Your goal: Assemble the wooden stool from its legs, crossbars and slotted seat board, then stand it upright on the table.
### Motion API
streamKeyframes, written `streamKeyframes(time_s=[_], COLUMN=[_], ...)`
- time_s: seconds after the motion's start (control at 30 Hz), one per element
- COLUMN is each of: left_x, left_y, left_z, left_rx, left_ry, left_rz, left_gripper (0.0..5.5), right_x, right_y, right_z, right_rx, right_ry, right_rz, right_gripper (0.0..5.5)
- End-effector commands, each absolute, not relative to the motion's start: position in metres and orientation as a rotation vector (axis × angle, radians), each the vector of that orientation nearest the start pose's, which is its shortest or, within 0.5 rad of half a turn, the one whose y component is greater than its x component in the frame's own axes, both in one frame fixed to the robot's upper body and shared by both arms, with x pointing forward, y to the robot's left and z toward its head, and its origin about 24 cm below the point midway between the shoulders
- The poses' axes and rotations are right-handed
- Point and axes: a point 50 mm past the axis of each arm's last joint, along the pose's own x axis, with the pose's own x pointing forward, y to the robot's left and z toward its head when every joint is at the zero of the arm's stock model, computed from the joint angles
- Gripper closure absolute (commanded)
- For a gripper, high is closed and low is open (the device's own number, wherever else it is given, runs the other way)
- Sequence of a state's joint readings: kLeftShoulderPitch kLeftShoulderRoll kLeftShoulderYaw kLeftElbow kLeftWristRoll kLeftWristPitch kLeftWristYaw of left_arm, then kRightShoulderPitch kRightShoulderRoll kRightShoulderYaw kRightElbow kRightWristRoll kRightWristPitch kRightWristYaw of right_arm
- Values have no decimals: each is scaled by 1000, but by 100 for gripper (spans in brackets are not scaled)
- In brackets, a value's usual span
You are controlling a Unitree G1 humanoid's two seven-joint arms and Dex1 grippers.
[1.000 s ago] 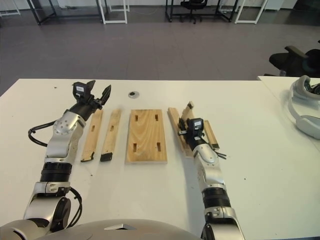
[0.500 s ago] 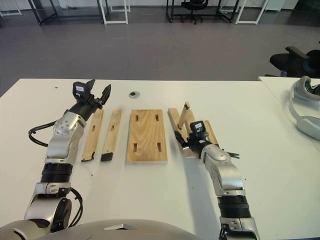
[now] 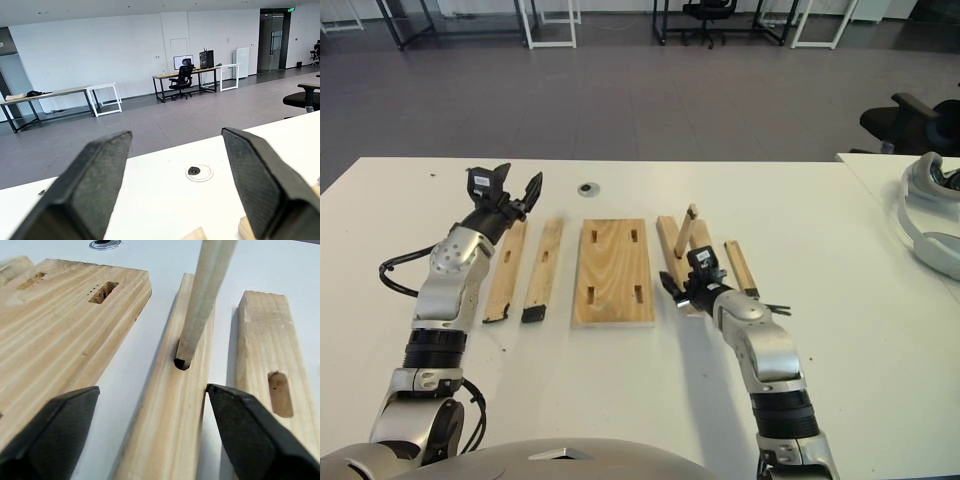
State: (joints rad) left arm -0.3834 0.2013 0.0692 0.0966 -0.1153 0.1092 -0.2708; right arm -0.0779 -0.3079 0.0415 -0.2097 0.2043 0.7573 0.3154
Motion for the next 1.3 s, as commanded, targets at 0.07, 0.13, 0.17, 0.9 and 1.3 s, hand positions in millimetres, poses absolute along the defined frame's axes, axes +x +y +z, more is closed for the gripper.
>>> streamKeyframes(time_s=[0.07, 0.13, 0.17, 0.9, 1.3], left_x=[318, 318, 317, 300, 302], left_y=[165, 164, 164, 96, 95], left_z=[117, 117, 117, 153, 155], left_rx=[95, 95, 95, -905, -1059], left_ry=[-145, -145, -144, 116, 179], left_rz=[-274, -274, -274, -733, -692], left_gripper=[218, 218, 218, 89, 165], right_x=[245, 243, 243, 276, 255], right_y=[-182, -187, -189, -166, -138], right_z=[30, 28, 27, 122, 136], right_rx=[-93, -102, -106, -394, -324], right_ry=[625, 646, 651, 27, -147], right_rz=[315, 290, 282, 646, 858], right_gripper=[149, 149, 149, 342, 343])
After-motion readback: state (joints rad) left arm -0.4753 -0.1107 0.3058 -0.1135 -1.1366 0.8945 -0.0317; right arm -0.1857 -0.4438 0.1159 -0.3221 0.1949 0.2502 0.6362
